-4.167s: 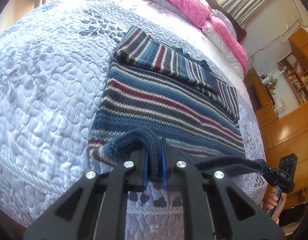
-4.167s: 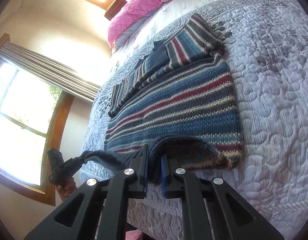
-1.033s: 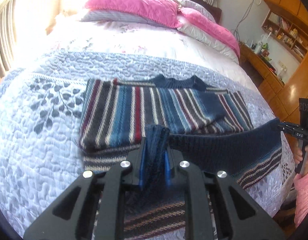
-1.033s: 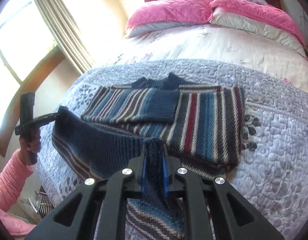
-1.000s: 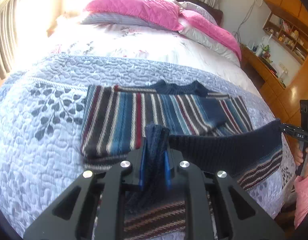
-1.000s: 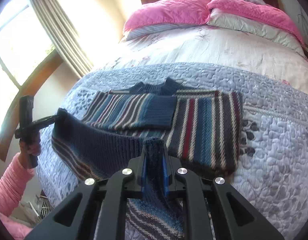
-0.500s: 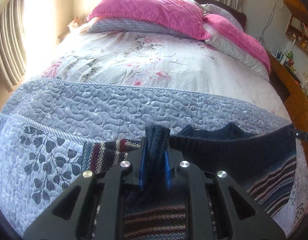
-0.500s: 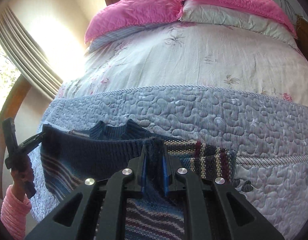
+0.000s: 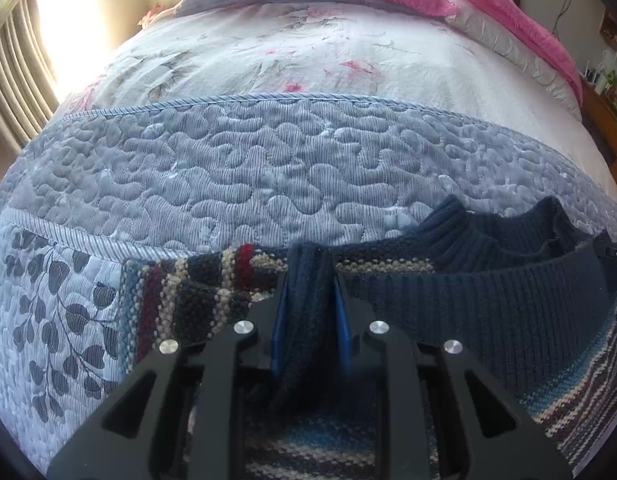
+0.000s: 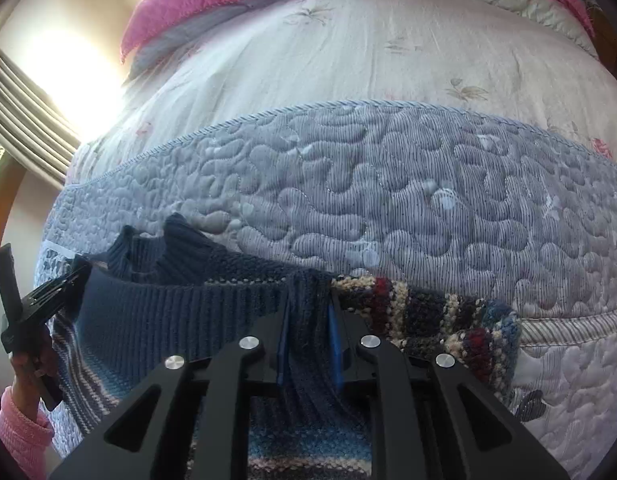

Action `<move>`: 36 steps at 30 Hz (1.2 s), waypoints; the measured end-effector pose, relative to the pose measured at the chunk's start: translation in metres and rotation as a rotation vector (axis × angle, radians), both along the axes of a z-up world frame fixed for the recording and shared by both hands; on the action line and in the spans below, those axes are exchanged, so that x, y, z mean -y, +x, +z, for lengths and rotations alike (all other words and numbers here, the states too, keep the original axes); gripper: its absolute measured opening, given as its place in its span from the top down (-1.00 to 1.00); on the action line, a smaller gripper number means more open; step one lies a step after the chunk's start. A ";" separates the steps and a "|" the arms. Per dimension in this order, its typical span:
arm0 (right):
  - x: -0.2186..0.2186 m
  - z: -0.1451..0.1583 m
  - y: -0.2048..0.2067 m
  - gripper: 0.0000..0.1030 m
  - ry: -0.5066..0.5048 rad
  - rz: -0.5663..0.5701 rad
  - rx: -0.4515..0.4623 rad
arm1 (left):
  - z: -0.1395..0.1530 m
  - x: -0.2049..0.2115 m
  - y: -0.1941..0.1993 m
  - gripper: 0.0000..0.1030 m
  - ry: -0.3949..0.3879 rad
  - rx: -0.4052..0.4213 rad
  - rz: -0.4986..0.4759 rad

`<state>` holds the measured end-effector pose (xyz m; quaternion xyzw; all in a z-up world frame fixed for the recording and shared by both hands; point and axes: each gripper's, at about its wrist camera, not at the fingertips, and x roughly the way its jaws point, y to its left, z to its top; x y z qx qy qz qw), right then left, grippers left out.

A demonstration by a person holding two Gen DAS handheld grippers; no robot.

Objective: Fold small clothes

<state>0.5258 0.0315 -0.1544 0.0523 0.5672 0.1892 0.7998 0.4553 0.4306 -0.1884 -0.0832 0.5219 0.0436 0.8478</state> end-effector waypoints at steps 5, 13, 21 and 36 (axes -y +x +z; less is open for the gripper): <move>0.010 0.008 -0.007 0.37 0.029 -0.020 0.011 | 0.002 -0.008 -0.003 0.38 -0.029 -0.011 0.028; 0.059 0.059 -0.087 0.07 -0.017 0.038 0.054 | 0.060 -0.016 -0.073 0.13 -0.009 0.073 0.076; 0.097 0.032 -0.175 0.06 0.014 0.052 -0.009 | 0.051 0.033 -0.151 0.01 -0.062 0.034 -0.014; 0.120 0.005 -0.202 0.75 0.083 0.024 -0.098 | 0.007 0.035 -0.160 -0.21 -0.085 -0.058 -0.018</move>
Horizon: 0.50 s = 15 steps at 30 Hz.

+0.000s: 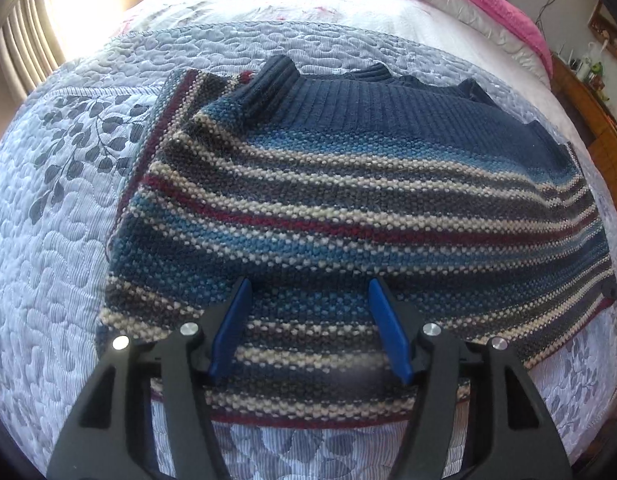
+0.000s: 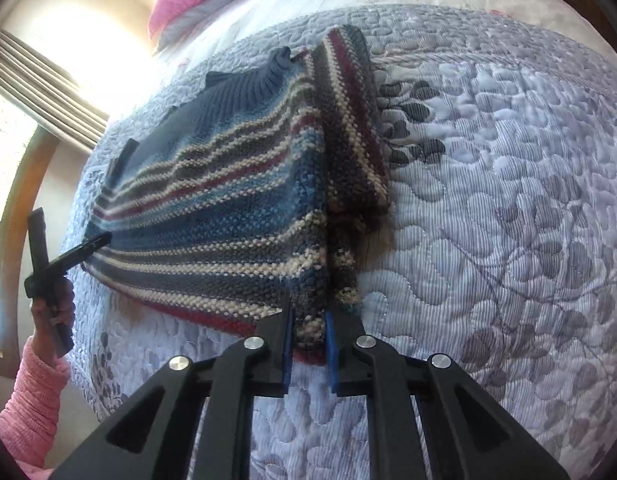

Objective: Fold small clothes

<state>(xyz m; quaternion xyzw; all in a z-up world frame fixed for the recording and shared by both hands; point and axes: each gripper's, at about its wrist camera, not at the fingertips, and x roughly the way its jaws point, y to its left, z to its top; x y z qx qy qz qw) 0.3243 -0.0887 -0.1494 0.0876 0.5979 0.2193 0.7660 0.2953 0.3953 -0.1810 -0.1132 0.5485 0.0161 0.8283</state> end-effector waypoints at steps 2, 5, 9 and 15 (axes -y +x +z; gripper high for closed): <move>0.003 -0.012 0.002 0.75 0.019 -0.012 -0.025 | -0.004 -0.003 0.001 -0.22 -0.015 -0.002 0.003; 0.005 -0.020 0.002 0.77 0.034 -0.020 -0.029 | -0.006 -0.003 0.000 -0.24 -0.011 0.013 -0.004; 0.000 -0.020 0.001 0.77 0.007 -0.004 -0.016 | -0.007 -0.001 0.000 -0.26 -0.003 0.019 -0.005; -0.002 0.023 0.006 0.28 -0.012 -0.030 0.070 | 0.015 0.007 0.002 -0.24 0.019 0.028 0.010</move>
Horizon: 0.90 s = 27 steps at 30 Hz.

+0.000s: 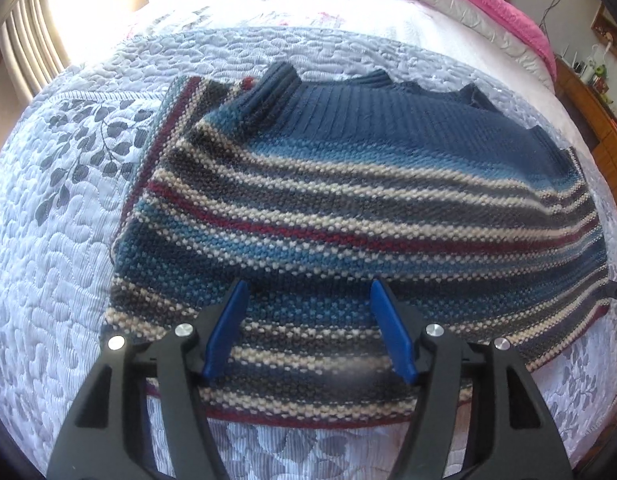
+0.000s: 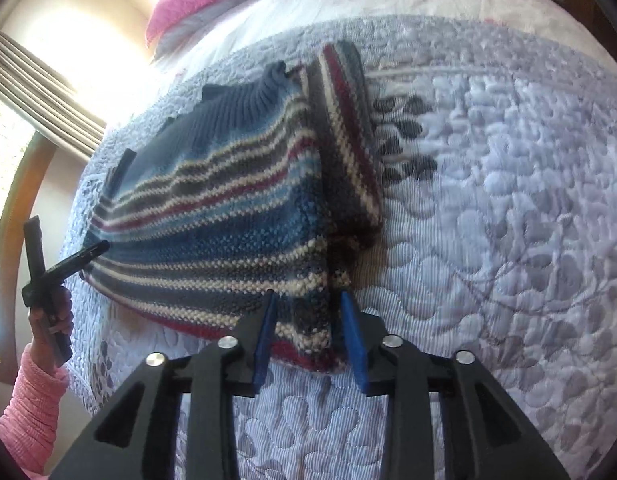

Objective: Fold small clothes

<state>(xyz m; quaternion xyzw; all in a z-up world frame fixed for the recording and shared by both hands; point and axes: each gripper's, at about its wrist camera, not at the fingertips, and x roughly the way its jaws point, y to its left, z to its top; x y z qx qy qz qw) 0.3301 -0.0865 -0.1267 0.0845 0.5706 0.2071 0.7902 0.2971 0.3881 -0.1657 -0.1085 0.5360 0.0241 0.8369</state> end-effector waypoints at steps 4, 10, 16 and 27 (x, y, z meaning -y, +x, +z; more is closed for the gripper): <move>-0.004 0.027 0.016 0.30 0.041 -0.016 0.074 | 0.018 0.012 0.009 -0.25 -0.021 0.035 -0.012; -0.037 0.014 0.054 0.30 0.057 0.020 0.020 | 0.007 0.032 0.040 -0.25 -0.039 0.010 -0.014; -0.028 -0.029 0.075 0.73 -0.024 -0.058 -0.036 | -0.010 0.030 0.051 -0.44 -0.043 0.002 -0.007; -0.005 0.011 0.058 -0.19 -0.064 -0.060 0.044 | 0.010 0.030 0.041 -0.48 -0.034 0.029 0.006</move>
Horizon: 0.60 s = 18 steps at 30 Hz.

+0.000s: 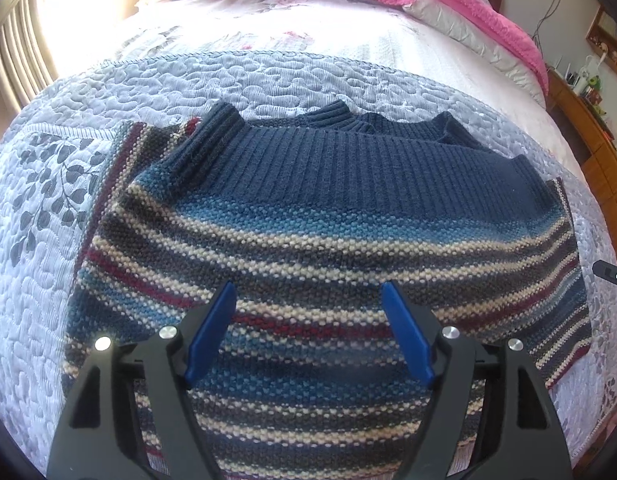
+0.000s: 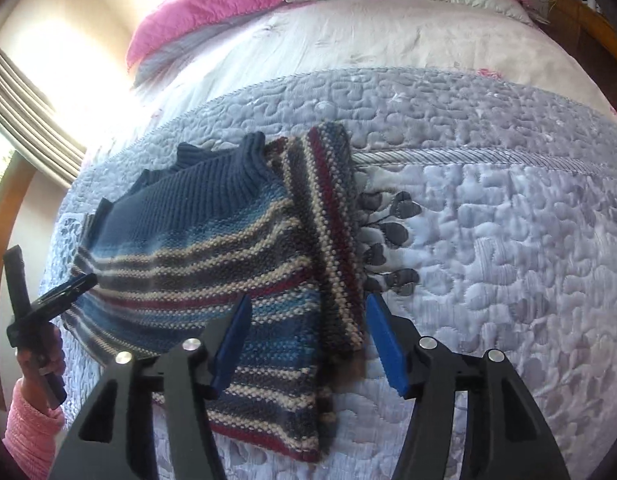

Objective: Fold small clothes

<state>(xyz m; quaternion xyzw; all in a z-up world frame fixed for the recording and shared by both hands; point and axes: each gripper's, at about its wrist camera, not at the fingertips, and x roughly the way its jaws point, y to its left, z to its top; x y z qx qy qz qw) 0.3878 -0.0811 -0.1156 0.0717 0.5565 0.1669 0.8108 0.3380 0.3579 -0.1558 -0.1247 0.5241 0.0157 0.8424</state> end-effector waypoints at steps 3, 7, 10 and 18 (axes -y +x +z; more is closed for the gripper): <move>0.012 -0.013 0.004 -0.34 0.004 -0.017 -0.044 | 0.002 -0.001 0.001 -0.50 0.000 -0.002 -0.002; 0.020 -0.037 0.007 -0.39 0.101 -0.018 -0.109 | -0.009 -0.005 0.004 -0.51 -0.005 -0.036 -0.005; 0.022 -0.054 0.012 -0.41 0.128 -0.037 -0.142 | -0.013 -0.008 0.005 -0.55 -0.008 -0.030 -0.008; 0.016 -0.057 0.012 0.36 0.191 0.003 -0.148 | -0.019 -0.007 0.008 -0.63 -0.004 -0.029 -0.005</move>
